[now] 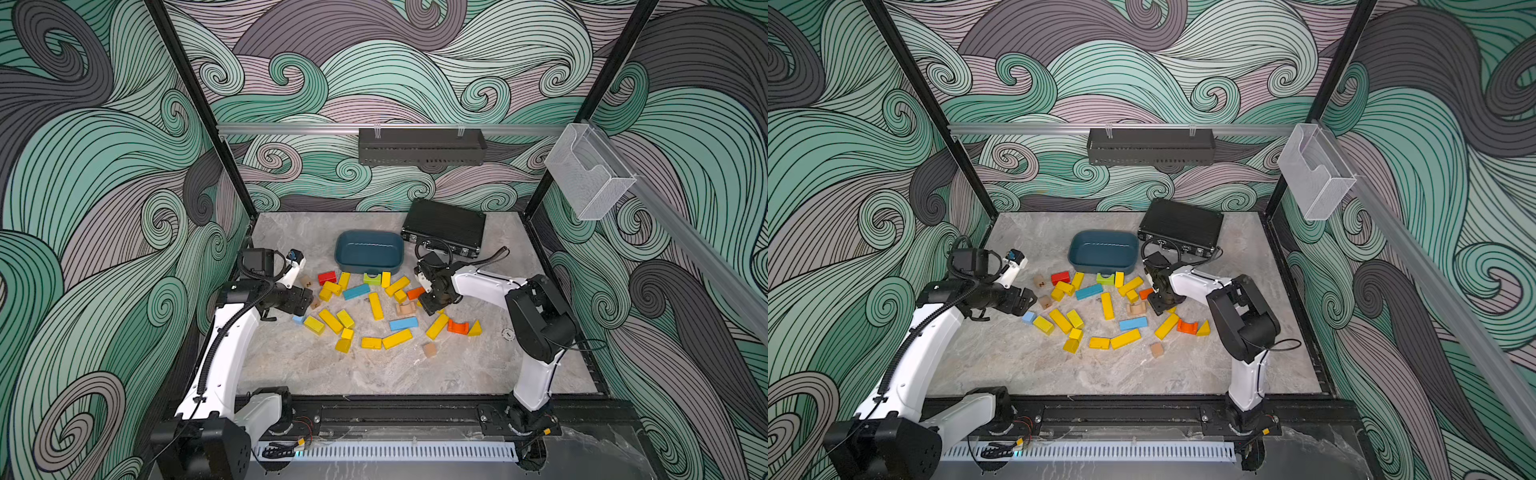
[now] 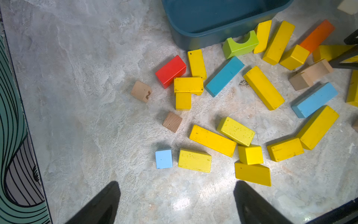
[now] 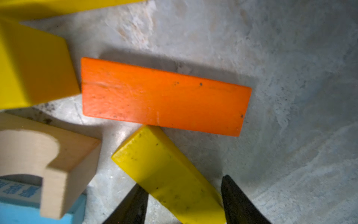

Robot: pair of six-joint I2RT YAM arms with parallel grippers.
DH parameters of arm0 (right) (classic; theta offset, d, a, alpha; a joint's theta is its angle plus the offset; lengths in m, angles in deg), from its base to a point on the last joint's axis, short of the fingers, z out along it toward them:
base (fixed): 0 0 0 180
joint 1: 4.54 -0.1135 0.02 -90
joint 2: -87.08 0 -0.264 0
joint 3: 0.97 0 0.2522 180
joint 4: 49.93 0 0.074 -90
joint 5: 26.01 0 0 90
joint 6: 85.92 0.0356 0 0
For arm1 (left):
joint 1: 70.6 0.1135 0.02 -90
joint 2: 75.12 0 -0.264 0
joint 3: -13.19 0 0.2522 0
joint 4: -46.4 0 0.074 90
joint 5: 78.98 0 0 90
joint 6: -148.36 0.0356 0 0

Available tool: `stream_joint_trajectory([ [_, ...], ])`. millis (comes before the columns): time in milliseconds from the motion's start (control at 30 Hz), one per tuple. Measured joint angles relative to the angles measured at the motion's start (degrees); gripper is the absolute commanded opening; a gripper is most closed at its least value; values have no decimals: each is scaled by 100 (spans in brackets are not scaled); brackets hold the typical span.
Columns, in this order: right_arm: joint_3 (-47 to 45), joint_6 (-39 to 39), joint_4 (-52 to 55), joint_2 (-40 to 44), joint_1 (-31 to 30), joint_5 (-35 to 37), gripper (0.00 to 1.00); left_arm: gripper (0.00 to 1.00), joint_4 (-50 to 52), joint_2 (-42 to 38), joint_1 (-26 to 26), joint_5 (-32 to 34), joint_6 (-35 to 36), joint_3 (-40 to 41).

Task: Pick out the yellow building blocks
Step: Pick up the building block from the center of the board.

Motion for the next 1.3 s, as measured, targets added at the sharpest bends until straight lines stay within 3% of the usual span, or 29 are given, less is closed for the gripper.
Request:
stream_joint_trajectory([
  [267,-7,138,37,0,0,-4,41,93,28,0,0,0,46,0],
  [667,-20,321,33,7,0,7,28,93,136,15,0,46,59,-63],
  [1033,-144,308,146,651,7,111,25,93,125,308,0,181,-79,-363],
  [1300,216,299,304,1196,37,-236,25,93,94,415,0,240,-109,-334],
])
